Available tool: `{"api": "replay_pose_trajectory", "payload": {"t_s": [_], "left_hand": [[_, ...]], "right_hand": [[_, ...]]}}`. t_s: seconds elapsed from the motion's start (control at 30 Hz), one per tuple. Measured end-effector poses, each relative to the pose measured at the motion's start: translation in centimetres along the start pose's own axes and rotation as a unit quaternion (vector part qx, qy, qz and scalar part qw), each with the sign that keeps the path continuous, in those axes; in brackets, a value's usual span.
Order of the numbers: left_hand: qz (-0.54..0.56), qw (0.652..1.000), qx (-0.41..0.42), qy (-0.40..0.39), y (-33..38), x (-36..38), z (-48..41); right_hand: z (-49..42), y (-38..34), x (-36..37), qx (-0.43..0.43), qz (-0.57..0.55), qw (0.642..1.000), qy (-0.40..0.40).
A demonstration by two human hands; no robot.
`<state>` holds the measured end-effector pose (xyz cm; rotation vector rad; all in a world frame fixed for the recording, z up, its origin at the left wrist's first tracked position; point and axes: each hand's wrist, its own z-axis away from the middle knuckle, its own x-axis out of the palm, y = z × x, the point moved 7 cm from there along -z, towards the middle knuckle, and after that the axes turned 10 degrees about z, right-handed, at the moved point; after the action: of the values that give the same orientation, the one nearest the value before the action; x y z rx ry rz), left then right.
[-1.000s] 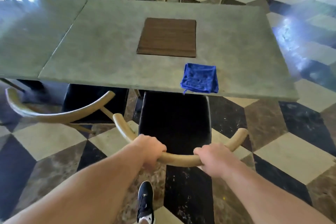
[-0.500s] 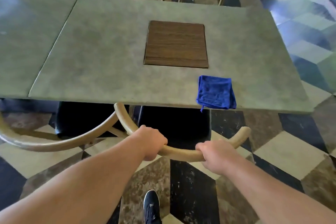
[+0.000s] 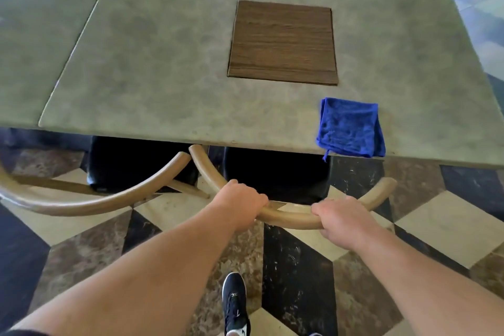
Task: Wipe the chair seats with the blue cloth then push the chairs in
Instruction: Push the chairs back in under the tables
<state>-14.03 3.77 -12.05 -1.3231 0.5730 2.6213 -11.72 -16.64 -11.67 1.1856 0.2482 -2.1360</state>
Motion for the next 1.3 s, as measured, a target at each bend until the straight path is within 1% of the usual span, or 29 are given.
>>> {"api": "replay_pose_trajectory", "payload": {"t_s": [0.1,0.13,0.17,0.23,0.3,0.37,0.43,0.5,0.57,0.73,0.83,0.97,1.1,1.2,1.3], "left_hand": [[0.013,0.997,0.008,0.069,-2.4,0.0,2.0],[0.005,0.996,0.005,0.086,-3.6,0.0,2.9],[-0.002,0.994,-0.015,0.105,-5.1,-0.2,4.0],[-0.001,0.983,-0.106,0.151,-9.3,-0.8,6.8],[0.033,0.957,-0.225,0.183,-14.1,-1.0,10.1],[0.073,0.928,-0.322,0.172,-18.1,-0.3,12.8],[0.11,0.919,-0.36,0.119,-20.6,1.1,13.9],[0.164,0.918,-0.351,0.082,-21.6,2.2,13.9],[0.184,0.92,-0.337,0.077,-22.1,2.1,13.5],[0.191,0.918,-0.335,0.088,-21.8,1.8,13.5],[0.192,0.918,-0.335,0.093,-21.6,1.7,13.6],[0.198,0.913,-0.341,0.105,-21.4,1.4,13.8],[0.201,0.91,-0.347,0.109,-21.4,1.3,13.8],[0.174,0.911,-0.358,0.108,-21.1,0.9,14.1],[0.155,0.914,-0.361,0.097,-19.7,0.2,14.2]], "right_hand": [[-0.3,-0.5,0.0,0.019,-0.001,1.0,0.014],[-0.3,-0.6,-0.2,0.023,0.001,1.0,0.007],[-0.3,-0.8,-0.5,0.028,-0.001,1.0,-0.008],[-0.6,-1.5,-1.2,0.039,-0.008,0.998,-0.041],[-1.7,-3.6,-2.3,0.028,-0.02,0.998,-0.051],[-3.7,-7.4,-4.1,0.0,-0.058,0.997,-0.041],[-6.2,-11.8,-6.0,-0.01,-0.14,0.99,-0.031],[-8.6,-15.1,-7.4,-0.008,-0.208,0.978,-0.019],[-10.2,-16.4,-8.0,0.012,-0.22,0.975,0.001],[-9.5,-16.1,-6.8,0.053,-0.2,0.978,0.009],[-8.8,-16.0,-6.1,0.051,-0.191,0.98,0.008],[-8.3,-15.7,-5.9,0.056,-0.181,0.982,0.026],[-7.8,-15.8,-5.7,0.046,-0.167,0.985,0.024],[-7.4,-16.4,-5.7,0.026,-0.154,0.988,0.01],[-6.5,-16.4,-6.5,0.015,-0.142,0.99,0.012]]}}
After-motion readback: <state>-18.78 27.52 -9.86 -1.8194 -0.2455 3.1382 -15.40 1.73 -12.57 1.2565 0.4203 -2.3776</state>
